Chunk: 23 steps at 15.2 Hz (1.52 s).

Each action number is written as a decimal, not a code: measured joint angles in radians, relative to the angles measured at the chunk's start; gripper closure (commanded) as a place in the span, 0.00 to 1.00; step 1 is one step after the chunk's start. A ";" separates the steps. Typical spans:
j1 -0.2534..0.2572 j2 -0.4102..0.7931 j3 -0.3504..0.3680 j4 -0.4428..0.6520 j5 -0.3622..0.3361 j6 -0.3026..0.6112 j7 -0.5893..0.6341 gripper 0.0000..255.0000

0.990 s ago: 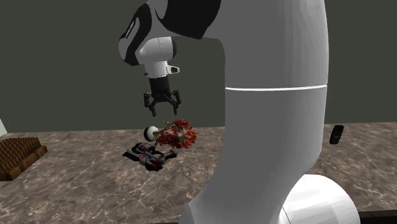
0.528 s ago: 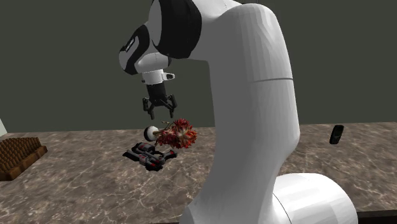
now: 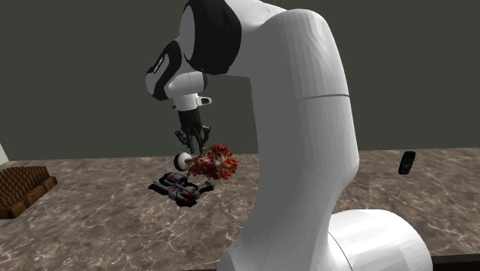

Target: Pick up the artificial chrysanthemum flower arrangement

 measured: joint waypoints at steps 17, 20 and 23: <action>-0.002 -0.038 0.004 0.051 0.010 -0.091 -0.013 1.00; 0.000 -0.045 0.005 0.082 0.013 -0.128 -0.016 1.00; 0.002 -0.053 0.006 0.108 0.015 -0.162 -0.019 1.00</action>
